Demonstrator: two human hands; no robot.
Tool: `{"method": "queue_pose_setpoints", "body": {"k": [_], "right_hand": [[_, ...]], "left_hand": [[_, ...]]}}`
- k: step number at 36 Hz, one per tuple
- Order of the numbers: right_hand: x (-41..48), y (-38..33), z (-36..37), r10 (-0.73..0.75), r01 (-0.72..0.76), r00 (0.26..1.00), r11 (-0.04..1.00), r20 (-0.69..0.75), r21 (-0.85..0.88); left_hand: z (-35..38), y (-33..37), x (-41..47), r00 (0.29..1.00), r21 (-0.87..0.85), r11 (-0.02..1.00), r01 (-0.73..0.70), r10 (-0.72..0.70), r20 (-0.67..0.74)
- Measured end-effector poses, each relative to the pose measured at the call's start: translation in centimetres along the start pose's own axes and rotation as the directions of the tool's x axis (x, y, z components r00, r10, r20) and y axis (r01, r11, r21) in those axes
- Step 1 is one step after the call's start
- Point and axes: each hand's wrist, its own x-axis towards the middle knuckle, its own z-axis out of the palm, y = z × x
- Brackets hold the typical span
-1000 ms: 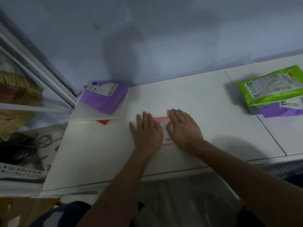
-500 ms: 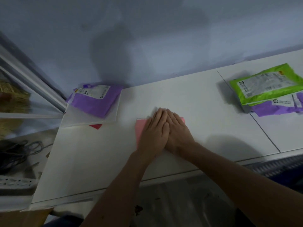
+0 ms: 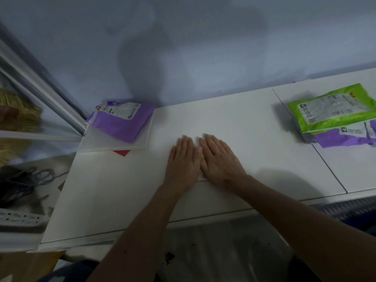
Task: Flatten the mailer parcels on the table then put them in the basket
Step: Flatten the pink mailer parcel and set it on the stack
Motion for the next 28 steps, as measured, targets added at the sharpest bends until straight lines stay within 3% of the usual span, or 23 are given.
{"method": "queue_pose_setpoints", "body": {"k": [11, 22, 28], "right_hand": [[-0.8, 1.8, -0.9, 0.088, -0.093, 0.995, 0.992, 0.056, 0.089], [-1.1, 2.4, -1.0, 0.169, -0.171, 0.980, 0.985, 0.108, 0.009], [-1.0, 1.9, -2.0, 0.120, -0.113, 0.991, 0.990, 0.068, -0.088]], "left_hand": [[0.2, -1.5, -0.6, 0.997, 0.101, 0.992, 0.071, -0.066, -0.047], [-0.4, -3.2, -2.7, 0.992, 0.149, 0.981, 0.127, -0.125, -0.024], [-0.7, -2.6, -2.7, 0.986, 0.179, 0.970, 0.167, -0.165, -0.024]]}}
